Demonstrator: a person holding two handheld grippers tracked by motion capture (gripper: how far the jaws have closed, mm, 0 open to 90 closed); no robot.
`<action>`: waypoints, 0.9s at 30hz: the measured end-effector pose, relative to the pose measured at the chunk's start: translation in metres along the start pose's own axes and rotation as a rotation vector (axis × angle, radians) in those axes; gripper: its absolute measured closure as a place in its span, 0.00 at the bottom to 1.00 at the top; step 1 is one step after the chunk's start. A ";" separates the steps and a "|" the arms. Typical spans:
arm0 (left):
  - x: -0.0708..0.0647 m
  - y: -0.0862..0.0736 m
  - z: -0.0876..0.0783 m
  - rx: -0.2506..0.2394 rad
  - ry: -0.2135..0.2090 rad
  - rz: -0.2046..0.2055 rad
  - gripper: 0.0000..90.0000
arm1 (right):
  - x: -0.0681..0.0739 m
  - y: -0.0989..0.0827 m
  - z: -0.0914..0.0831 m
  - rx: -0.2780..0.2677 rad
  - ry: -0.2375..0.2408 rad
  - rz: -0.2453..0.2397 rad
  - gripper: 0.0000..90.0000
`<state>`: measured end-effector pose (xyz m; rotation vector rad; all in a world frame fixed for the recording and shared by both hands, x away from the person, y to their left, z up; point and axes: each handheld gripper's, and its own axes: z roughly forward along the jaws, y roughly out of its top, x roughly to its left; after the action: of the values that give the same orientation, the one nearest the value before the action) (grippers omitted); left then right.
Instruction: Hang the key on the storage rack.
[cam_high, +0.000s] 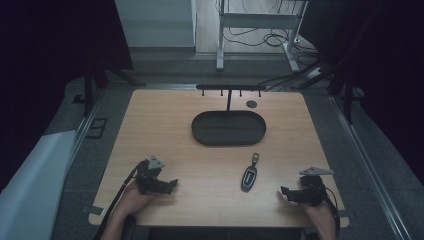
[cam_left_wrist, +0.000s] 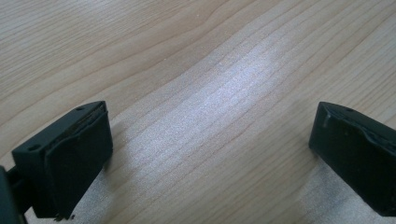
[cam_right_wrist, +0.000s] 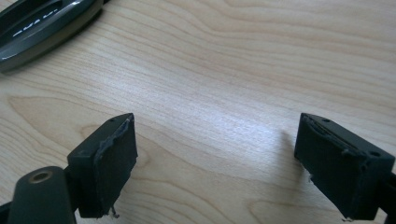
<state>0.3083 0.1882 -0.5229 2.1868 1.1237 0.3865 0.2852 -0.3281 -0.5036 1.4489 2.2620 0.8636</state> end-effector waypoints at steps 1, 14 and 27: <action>0.000 0.000 0.000 0.000 0.000 0.000 0.00 | 0.000 0.001 0.000 -0.003 -0.003 -0.007 0.14; 0.000 0.000 0.000 0.002 -0.002 0.001 0.00 | 0.004 0.006 0.004 0.017 -0.013 -0.056 0.14; 0.000 0.000 0.000 0.001 -0.001 0.001 0.00 | 0.006 0.009 0.001 0.026 -0.017 -0.058 0.13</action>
<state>0.3081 0.1884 -0.5228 2.1879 1.1231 0.3857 0.2893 -0.3200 -0.4985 1.3883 2.2991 0.8042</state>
